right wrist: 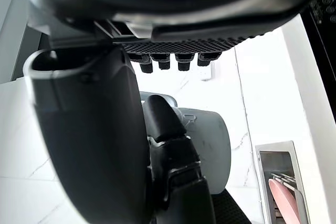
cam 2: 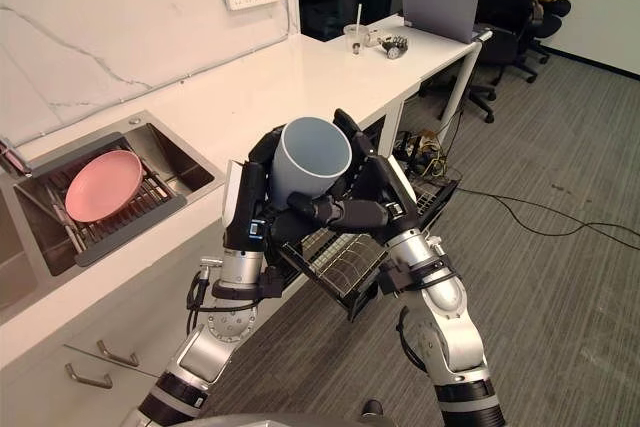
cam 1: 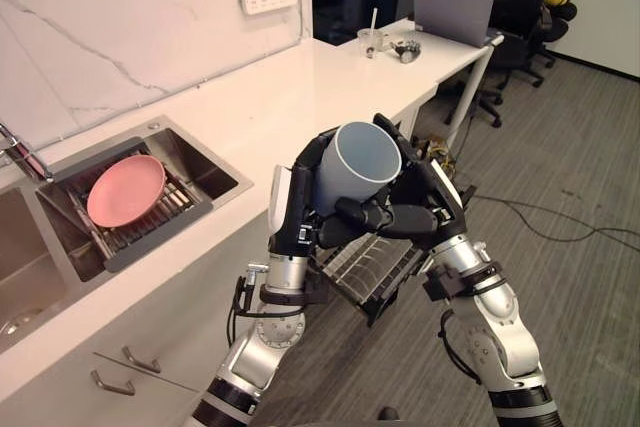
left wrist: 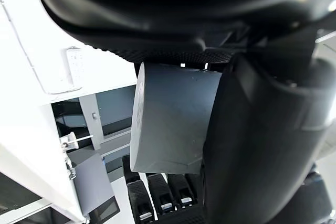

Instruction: Walk over to the sink, pick up the cup, carry it to the dishwasher, place the cup inside the dishwasher, then close the dishwasher door

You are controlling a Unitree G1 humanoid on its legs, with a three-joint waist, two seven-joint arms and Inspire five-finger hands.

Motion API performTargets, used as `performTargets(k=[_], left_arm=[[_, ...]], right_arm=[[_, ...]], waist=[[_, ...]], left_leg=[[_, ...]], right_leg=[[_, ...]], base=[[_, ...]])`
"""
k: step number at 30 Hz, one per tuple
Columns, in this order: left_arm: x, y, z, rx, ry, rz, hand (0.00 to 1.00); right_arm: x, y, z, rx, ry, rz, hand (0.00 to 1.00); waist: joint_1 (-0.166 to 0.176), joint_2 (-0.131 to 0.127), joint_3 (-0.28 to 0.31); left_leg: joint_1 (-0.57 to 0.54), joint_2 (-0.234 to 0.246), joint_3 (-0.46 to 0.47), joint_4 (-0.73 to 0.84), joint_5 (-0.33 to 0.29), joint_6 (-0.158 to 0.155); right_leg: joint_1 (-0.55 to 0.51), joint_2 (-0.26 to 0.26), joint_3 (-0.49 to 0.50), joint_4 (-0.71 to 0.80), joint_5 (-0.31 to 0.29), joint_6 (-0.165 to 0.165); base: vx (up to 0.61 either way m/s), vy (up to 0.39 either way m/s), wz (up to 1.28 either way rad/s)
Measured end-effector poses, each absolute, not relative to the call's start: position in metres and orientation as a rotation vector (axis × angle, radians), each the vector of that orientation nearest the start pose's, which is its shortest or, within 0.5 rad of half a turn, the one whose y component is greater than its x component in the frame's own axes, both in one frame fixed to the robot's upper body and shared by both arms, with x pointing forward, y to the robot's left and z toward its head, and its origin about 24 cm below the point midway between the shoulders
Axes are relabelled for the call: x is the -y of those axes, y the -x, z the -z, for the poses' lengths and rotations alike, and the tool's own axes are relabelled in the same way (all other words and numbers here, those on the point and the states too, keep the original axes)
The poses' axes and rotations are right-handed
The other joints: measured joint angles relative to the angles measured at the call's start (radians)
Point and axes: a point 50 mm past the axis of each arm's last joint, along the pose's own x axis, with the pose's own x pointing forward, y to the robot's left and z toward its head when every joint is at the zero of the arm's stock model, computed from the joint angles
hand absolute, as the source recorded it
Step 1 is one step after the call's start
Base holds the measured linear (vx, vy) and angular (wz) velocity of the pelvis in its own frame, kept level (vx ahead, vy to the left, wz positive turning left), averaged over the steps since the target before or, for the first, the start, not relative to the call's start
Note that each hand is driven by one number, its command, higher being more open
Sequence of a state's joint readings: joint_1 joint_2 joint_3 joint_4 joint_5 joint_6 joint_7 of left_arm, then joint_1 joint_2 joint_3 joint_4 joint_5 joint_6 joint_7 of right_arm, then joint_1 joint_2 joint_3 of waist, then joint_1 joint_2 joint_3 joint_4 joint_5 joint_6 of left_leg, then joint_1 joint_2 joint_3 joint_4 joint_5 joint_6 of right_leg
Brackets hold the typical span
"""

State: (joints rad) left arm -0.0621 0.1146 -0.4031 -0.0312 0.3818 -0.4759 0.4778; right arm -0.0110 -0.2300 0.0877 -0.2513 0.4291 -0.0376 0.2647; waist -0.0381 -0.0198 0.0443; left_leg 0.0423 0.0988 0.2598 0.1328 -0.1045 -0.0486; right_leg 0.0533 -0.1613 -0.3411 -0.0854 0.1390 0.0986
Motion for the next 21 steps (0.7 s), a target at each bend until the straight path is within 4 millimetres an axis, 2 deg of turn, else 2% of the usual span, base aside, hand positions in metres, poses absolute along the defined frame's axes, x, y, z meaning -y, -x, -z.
performTargets(k=[3,15,16,21], left_arm=[[-0.076,-0.229,-0.1,0.672,-0.229,0.068,0.0],[-0.072,-0.229,-0.099,0.634,-0.164,0.136,0.0],[-0.072,-0.228,-0.099,0.628,-0.151,0.139,0.0],[-0.071,-0.227,-0.097,0.613,-0.135,0.141,0.0]], right_arm=[[0.145,-0.246,-0.109,0.279,-0.178,-0.429,1.0],[0.137,-0.252,-0.117,0.285,-0.231,-0.457,1.0],[0.137,-0.253,-0.118,0.288,-0.231,-0.461,0.0],[0.134,-0.253,-0.117,0.273,-0.259,-0.477,0.0]], waist=[[0.001,-0.01,-0.007],[0.003,-0.021,-0.014],[0.003,-0.022,-0.015],[0.006,-0.027,-0.019]], left_leg=[[-0.008,-0.001,-0.002,0.0,0.001,0.0],[-0.034,-0.006,-0.034,0.008,0.011,0.005],[-0.035,-0.008,-0.037,0.008,0.011,0.006],[-0.044,-0.013,-0.05,0.007,0.015,0.01]], right_leg=[[-0.005,-0.001,-0.002,0.0,0.001,0.001],[-0.011,-0.01,-0.04,0.0,0.001,0.001],[-0.011,-0.013,-0.042,0.0,0.001,0.001],[-0.011,-0.017,-0.051,0.0,0.001,0.001]], base=[[-0.06,0.004,0.02],[-0.01,0.008,0.08],[-0.04,0.02,0.06],[-0.04,0.017,0.08]])
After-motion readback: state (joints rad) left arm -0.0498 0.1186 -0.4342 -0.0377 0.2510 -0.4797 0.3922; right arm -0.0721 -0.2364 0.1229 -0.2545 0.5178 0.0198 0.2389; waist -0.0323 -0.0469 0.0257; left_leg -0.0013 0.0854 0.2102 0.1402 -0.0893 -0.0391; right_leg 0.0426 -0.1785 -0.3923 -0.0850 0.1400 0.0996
